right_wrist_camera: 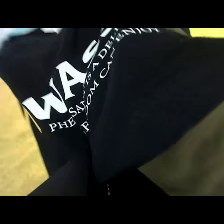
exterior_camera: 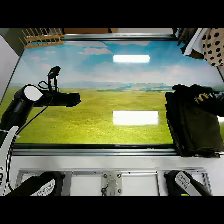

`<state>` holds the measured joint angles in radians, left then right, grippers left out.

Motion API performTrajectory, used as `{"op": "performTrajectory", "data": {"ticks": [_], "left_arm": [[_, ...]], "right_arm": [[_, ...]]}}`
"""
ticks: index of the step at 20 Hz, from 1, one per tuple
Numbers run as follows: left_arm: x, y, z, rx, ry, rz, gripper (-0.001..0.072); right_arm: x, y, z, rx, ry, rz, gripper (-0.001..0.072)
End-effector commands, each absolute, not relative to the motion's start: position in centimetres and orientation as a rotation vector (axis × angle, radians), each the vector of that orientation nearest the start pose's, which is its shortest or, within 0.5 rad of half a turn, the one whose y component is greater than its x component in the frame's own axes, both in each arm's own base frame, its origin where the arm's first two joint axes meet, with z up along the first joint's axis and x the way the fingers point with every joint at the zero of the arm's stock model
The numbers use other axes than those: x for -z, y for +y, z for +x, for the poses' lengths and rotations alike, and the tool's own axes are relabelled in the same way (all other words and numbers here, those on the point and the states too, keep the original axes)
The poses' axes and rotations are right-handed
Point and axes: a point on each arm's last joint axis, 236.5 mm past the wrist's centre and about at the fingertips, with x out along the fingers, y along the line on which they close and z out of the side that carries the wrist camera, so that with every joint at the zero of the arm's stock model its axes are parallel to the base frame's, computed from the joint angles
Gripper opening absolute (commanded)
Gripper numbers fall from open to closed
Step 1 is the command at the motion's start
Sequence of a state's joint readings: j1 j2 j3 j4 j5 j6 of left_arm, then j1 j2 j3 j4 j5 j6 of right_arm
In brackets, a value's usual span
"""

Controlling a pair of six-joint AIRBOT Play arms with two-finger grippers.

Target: Fold the clothes and pants, and hang the long-sleeved shirts on hangers.

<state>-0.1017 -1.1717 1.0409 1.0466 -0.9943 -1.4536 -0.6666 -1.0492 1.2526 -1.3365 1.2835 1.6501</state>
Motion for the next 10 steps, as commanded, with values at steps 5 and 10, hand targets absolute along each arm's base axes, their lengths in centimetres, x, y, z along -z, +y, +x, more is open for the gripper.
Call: {"op": "performTrajectory", "data": {"ticks": [5, 10], "left_arm": [[-4.5, -13.8, 37.7, 0.384, 1.1, -0.342, 0.0006], [-4.5, -13.8, 37.7, 0.384, 1.1, -0.342, 0.0007]], "right_arm": [[-4.8, -15.2, 22.5, 0.612, 1.144, 0.646, 0.0012], [-2.1, -13.6, 20.5, 0.608, 1.215, 0.671, 0.0022]]}}
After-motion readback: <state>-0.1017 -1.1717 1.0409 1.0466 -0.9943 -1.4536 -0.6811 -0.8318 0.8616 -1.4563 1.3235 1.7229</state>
